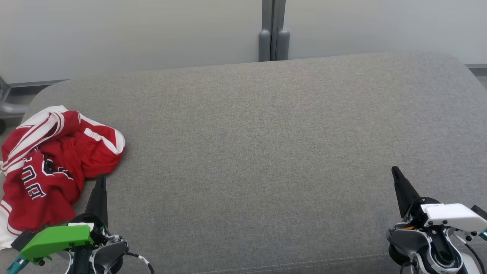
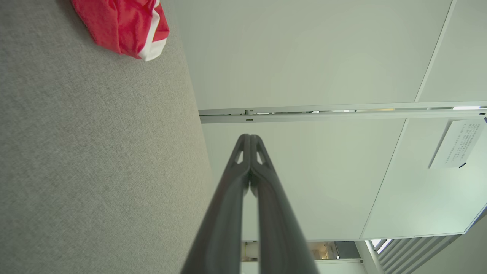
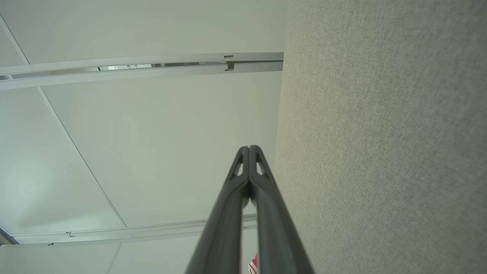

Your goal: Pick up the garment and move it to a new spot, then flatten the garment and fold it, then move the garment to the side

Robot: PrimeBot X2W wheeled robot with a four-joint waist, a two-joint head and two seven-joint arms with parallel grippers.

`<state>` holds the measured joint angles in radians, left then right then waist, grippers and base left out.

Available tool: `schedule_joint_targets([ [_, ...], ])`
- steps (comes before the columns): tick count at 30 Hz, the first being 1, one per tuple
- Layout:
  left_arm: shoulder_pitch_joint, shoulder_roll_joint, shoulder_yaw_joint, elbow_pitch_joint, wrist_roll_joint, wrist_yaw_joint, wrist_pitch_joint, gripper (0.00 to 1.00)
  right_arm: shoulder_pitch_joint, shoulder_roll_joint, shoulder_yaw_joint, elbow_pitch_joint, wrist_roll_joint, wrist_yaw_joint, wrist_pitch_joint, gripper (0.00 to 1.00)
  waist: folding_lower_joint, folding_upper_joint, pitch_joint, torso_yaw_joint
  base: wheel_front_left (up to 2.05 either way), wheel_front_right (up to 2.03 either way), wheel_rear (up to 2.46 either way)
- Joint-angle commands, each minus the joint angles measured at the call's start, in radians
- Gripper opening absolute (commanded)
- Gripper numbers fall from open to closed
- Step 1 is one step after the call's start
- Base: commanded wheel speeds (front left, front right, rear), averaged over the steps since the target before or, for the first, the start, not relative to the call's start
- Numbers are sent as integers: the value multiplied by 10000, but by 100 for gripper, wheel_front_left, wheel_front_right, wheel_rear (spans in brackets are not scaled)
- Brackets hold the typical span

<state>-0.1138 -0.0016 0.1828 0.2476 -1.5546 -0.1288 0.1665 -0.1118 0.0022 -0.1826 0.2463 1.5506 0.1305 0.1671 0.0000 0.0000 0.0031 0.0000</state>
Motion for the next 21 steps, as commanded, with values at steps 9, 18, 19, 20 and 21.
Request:
schedule_joint_targets([
  [9,114,-23,-11,194,-1,13,-8,100,135,48,8,165,-4,-2,-4,100,0,0,1,0,0,0,0],
  [18,393,-65,-305,319,13,21,-284,100,430,85,290,325,-140,-2,-320,100,0,0,-9,-8,0,0,0],
  [19,386,-51,-369,277,60,20,-348,100,429,67,353,304,-187,-1,-385,100,0,0,-11,-9,0,0,0],
  [20,378,-33,-440,235,116,20,-415,100,426,45,419,290,-245,-1,-448,100,0,0,-13,-10,0,0,0],
  [21,368,-4,-515,189,200,19,-488,100,419,20,485,276,-315,-1,-511,100,0,0,-15,-12,0,0,0],
])
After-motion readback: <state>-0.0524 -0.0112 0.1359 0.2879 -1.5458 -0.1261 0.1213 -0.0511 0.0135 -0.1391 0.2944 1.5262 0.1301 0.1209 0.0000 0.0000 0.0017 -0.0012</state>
